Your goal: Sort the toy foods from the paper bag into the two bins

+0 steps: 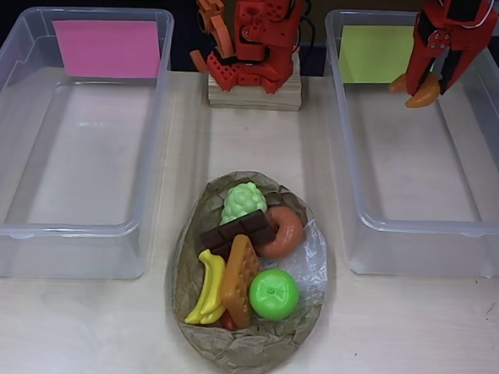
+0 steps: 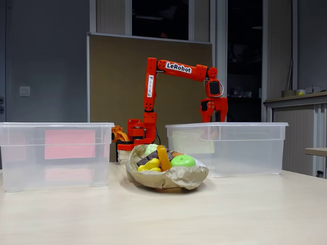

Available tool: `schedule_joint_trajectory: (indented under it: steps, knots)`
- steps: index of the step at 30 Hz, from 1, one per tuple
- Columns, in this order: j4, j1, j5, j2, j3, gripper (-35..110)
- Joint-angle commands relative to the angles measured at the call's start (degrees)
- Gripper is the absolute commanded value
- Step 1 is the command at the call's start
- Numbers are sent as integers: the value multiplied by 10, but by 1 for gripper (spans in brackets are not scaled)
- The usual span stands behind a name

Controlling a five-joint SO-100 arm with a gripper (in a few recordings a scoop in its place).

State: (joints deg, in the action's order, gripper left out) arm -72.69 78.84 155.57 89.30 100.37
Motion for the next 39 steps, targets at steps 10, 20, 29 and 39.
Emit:
schedule_joint_trajectory:
  steps: [10, 20, 29, 39]
  knots:
    - [213, 30, 62, -31, 138, 5]
    - [285, 20, 40, -121, 108, 12]
    - [236, 18, 2, -118, 69, 21]
    - [-10, -27, -173, -56, -106, 21]
